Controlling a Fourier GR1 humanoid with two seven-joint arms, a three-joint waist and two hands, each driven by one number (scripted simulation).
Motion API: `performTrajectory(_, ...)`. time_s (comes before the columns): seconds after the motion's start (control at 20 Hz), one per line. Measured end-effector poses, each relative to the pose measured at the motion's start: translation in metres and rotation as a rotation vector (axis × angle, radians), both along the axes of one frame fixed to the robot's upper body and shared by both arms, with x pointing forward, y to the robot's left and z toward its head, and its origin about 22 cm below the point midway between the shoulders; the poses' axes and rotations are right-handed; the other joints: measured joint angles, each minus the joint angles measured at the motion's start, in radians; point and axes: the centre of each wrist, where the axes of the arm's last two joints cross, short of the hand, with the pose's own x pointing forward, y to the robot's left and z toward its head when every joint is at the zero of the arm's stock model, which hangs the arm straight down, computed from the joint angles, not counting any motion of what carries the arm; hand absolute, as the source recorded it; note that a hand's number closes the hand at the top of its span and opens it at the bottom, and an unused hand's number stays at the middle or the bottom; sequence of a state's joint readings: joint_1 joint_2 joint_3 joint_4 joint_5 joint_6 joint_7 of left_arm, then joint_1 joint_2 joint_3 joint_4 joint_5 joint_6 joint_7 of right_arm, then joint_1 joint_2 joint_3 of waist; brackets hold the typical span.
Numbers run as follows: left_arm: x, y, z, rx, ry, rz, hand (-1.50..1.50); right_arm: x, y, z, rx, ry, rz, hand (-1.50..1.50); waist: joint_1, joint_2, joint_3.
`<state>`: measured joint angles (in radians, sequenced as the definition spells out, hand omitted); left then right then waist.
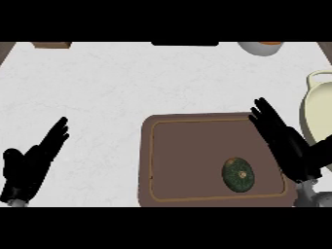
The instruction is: Pick the squash from the tray and place it in the pot
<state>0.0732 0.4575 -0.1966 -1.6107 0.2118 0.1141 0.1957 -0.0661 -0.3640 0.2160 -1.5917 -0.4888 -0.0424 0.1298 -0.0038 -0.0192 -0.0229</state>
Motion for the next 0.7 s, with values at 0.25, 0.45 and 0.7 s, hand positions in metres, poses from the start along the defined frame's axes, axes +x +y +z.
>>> performTrajectory(0.25, 0.003, -0.002, 0.004, -0.047, -0.123, 0.091, 0.0, -0.006, -0.026, 0.051, -0.199, -0.398, -0.153, 1.5, -0.061, -0.026, 0.011)
performTrajectory(0.45, 0.004, 0.0, 0.009, -0.081, -0.213, 0.185, 0.0, -0.017, -0.077, 0.071, -0.467, -0.554, -0.467, -1.5, -0.159, -0.047, 0.008)
performTrajectory(0.7, 0.001, -0.011, 0.009, -0.123, -0.313, 0.235, 0.0, -0.054, -0.075, 0.067, -0.609, -0.774, -0.715, -1.5, -0.163, -0.034, 0.016)
